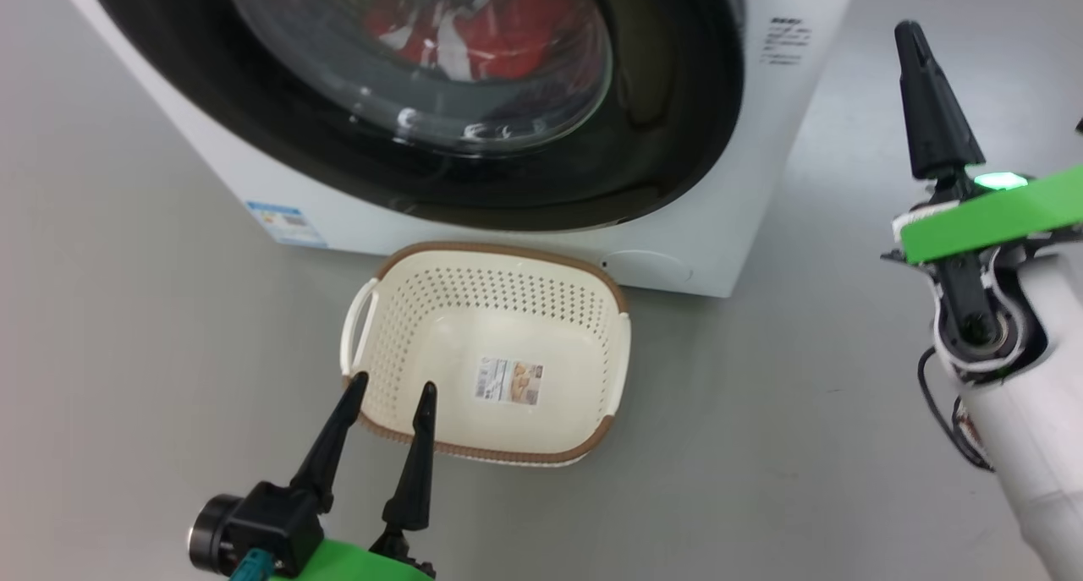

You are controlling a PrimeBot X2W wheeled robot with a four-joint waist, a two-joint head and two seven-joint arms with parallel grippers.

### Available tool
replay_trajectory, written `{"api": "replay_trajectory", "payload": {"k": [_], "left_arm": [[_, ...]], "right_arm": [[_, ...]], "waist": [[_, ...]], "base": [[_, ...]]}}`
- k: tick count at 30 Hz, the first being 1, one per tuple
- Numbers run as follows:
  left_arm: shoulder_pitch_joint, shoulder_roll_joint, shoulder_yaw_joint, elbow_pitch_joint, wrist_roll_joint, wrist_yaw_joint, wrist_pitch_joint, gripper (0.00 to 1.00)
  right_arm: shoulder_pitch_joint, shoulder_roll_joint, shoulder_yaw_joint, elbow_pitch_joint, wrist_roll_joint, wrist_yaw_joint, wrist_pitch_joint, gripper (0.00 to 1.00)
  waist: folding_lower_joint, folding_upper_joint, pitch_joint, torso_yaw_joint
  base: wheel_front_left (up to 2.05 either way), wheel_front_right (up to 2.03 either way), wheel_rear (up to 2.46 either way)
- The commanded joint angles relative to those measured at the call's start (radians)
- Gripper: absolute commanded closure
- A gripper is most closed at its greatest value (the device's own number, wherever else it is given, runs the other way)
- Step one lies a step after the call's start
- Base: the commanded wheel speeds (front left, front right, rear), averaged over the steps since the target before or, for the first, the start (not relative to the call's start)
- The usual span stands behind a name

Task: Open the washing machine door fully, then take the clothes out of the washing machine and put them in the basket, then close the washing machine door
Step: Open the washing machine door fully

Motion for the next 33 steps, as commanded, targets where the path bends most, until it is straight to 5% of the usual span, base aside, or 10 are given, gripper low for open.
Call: {"api": "replay_trajectory", "payload": {"k": [1, 16, 33], "left_arm": [[-0.036, 0.007, 0.022, -0.027, -0.014, 0.009, -0.012, 0.0], [-0.074, 0.007, -0.014, -0.029, -0.043, 0.017, -0.012, 0.0], [-0.117, 0.007, -0.041, -0.037, -0.059, 0.014, -0.012, 0.0]], "right_arm": [[-0.047, -0.018, 0.033, -0.009, 0.048, -0.001, 0.02, 1.0], [-0.205, -0.102, 0.112, 0.027, 0.375, -0.001, 0.207, 1.0], [-0.368, -0.13, 0.129, 0.125, 0.543, -0.001, 0.5, 1.0]], "waist": [[0.0, -0.0001, 0.054, 0.056], [0.0, -0.0001, 0.113, 0.116], [0.0, -0.0001, 0.182, 0.13]], "base": [[0.0, 0.0, 0.0], [0.0, 0.0, 0.0], [0.0, 0.0, 0.0]]}}
